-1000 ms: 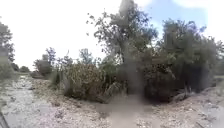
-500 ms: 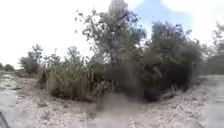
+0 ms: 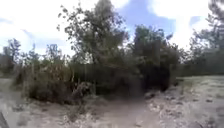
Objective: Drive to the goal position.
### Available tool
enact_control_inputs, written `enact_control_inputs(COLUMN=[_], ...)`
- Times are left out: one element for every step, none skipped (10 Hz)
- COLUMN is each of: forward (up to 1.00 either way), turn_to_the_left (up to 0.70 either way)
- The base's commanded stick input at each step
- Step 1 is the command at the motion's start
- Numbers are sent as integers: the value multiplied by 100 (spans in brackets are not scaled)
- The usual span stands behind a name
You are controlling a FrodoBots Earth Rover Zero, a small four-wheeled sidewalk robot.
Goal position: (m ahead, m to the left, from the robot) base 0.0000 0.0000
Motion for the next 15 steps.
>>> enact_control_inputs(forward=[0,0,0,0,0,6,13,19,26,32,39,45,45,45,45], turn_to_the_left=[-45,-45,-45,-45,-45,-43,-40,-37,-35,-32,-29,-27,-27,-27,-27])
